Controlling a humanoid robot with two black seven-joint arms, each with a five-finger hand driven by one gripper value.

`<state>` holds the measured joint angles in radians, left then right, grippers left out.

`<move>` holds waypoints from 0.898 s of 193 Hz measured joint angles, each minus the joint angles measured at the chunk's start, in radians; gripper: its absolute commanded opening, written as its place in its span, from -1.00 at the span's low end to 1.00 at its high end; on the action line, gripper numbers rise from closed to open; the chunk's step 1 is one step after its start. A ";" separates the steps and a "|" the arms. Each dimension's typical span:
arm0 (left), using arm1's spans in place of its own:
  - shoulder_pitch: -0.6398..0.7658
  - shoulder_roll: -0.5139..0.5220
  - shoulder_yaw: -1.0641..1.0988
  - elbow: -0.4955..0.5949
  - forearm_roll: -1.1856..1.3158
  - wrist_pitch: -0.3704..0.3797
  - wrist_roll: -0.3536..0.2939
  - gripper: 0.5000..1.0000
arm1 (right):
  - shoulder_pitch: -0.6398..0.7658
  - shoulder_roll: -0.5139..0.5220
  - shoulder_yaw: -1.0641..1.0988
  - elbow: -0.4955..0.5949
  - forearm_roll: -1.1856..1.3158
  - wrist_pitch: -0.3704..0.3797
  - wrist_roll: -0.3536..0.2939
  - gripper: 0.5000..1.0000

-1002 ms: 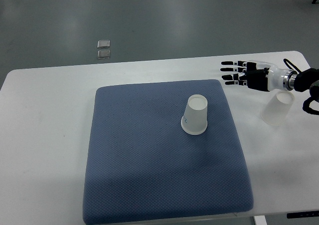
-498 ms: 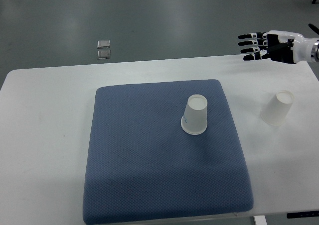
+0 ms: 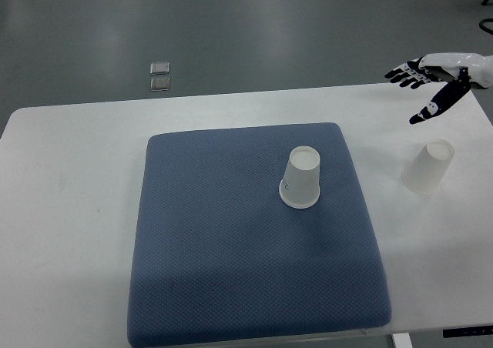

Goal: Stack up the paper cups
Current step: 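Lower the right hand down beside the white cup off the pad, then close the right hand's fingers around the white cup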

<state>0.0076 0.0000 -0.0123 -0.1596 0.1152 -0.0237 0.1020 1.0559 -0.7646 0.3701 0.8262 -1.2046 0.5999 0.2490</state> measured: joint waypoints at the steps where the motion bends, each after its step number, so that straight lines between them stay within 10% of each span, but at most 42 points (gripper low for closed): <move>1: 0.000 0.000 0.000 0.000 0.000 0.000 0.000 1.00 | 0.000 -0.001 -0.002 0.001 -0.005 0.000 0.001 0.69; 173: 0.000 0.000 0.000 0.000 0.000 0.000 0.000 1.00 | -0.040 0.006 -0.431 0.001 -0.113 -0.402 0.006 0.67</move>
<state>0.0075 0.0000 -0.0123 -0.1596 0.1151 -0.0238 0.1021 1.0155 -0.7582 -0.0610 0.8270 -1.3172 0.1983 0.2545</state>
